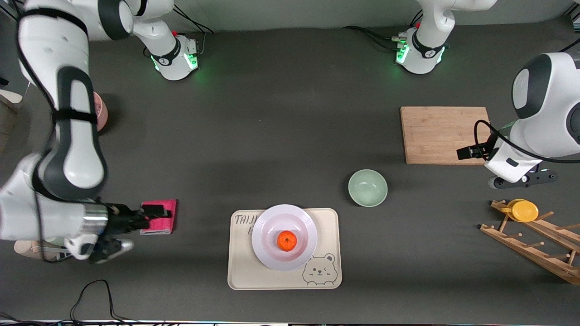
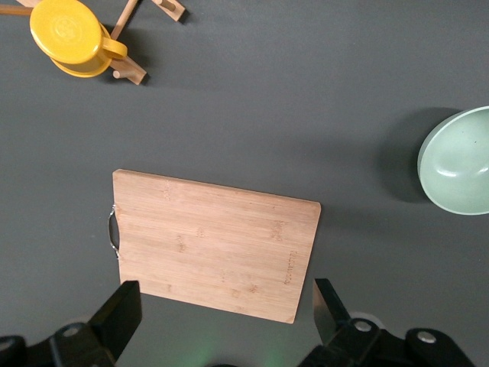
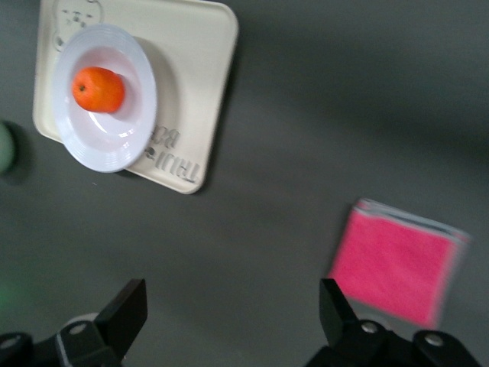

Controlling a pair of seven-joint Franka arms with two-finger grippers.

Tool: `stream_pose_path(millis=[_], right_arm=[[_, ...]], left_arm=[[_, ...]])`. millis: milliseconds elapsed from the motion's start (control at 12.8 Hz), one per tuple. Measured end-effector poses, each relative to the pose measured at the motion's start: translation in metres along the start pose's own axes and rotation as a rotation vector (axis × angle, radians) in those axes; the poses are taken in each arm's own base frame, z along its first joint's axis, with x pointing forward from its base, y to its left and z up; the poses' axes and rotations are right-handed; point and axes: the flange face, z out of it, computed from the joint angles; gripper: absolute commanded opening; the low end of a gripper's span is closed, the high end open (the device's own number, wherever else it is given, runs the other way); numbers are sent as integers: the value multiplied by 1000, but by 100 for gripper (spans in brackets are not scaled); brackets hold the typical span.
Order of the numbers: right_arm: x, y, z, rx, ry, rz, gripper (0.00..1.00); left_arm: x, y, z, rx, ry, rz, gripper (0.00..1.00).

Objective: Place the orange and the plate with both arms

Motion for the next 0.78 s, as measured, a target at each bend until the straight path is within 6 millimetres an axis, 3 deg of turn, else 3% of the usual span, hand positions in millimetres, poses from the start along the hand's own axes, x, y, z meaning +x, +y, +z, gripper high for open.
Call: stream_pose_path(millis=[156, 311, 545, 778], right_arm=[[-40, -10, -66, -119, -11, 57, 100], [-82, -11, -109, -162, -13, 99, 100], [-141, 5, -140, -189, -3, 197, 100], [-160, -5, -151, -253, 0, 223, 100]], left_arm=[[0, 0, 0, 0, 1, 0, 100], [0, 0, -1, 0, 1, 0, 100], [0, 0, -1, -1, 3, 0, 100], [0, 0, -1, -1, 3, 0, 100]])
